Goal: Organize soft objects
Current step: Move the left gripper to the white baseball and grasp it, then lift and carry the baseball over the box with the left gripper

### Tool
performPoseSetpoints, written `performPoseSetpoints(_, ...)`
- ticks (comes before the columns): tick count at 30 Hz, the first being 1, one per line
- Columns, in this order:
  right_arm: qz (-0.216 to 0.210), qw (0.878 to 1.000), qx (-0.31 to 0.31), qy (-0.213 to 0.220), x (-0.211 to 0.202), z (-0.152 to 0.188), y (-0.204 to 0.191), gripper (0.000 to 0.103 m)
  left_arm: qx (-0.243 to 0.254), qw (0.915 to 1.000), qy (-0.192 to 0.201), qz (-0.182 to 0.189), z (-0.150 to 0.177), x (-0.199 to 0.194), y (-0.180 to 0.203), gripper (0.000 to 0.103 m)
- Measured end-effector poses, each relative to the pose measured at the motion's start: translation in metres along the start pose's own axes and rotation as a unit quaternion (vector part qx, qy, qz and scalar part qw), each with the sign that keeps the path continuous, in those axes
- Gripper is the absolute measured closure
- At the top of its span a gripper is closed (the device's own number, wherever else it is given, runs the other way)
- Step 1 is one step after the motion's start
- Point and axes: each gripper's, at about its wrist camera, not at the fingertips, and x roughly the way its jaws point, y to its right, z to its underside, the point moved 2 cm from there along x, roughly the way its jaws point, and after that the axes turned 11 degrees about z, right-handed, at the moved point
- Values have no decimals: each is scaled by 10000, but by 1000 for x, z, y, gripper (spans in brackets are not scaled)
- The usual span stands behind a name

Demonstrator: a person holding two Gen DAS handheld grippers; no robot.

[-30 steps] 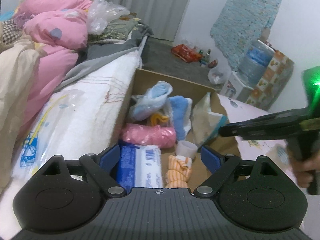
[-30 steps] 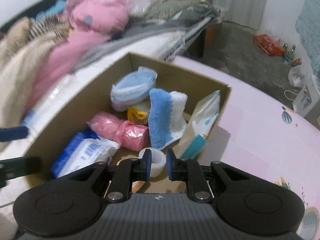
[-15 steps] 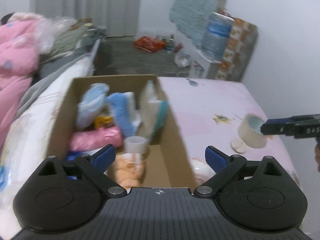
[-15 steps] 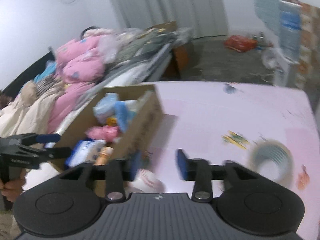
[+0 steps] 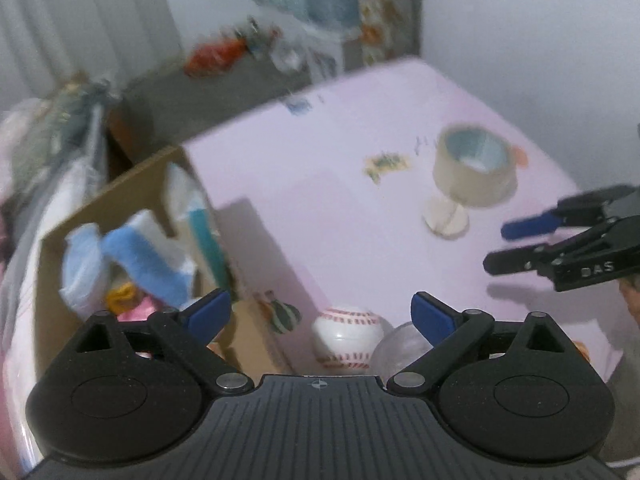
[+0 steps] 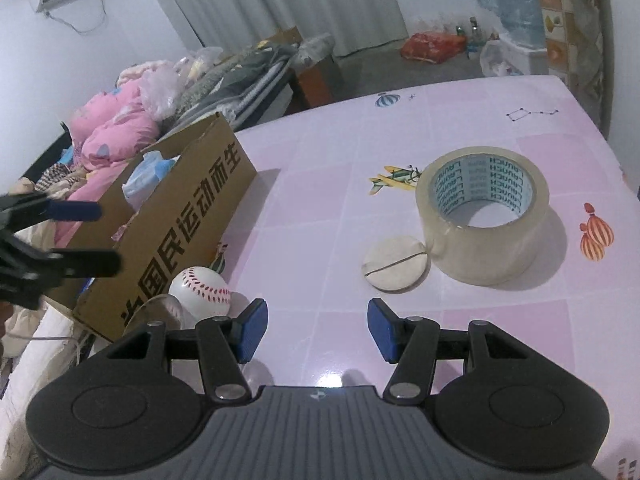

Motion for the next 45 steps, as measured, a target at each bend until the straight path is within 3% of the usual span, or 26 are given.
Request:
performPoseSetpoints(5,-142,9998,45,166,-7,3,5,60,16,9959,-908,30,-29,38,-2,9)
performPoseSetpoints(9,-245,9994,75,253,-11,5,8,60,-367,9861,-1600,251,-46,64,-5,15)
performPoseSetpoints(13,-309,9990,138,307,-13,8,14,60,-80,9793,-1996,334,-52,81,7,16)
performPoseSetpoints(22,-478,9974,309,435,-16,15,28,60,77,9430,-3324,-126,-39,131,10,30)
performPoseSetpoints(28,-566,9964,457,437,-12,20,36,60,-4,9293,-3685,-230,-33,152,9,41)
performPoseSetpoints(33,-550,9960,538,463,-14,19,42,60,-53,9348,-3546,-213,-32,151,9,44)
performPoseSetpoints(39,-439,9963,454,579,-15,10,42,60,-152,9593,-2821,37,-46,125,3,44)
performPoseSetpoints(45,-90,9980,-238,582,4,-3,23,60,-438,9804,-1895,329,-60,103,-5,45)
